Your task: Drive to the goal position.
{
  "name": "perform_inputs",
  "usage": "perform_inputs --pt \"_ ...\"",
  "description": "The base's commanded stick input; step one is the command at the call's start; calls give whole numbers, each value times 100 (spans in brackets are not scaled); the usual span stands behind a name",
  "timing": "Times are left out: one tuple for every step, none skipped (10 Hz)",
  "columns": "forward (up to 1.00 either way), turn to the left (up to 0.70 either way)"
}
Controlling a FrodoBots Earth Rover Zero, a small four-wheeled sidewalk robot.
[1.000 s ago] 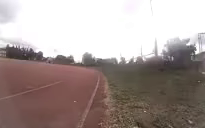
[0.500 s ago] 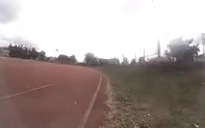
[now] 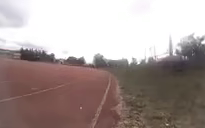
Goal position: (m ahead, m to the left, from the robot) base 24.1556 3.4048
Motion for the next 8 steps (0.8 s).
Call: perform_inputs --pt "70 35" --pt "70 35" --pt "70 35" --pt "70 35" --pt "70 23" --pt "70 4" --pt "70 0" --pt "70 0"
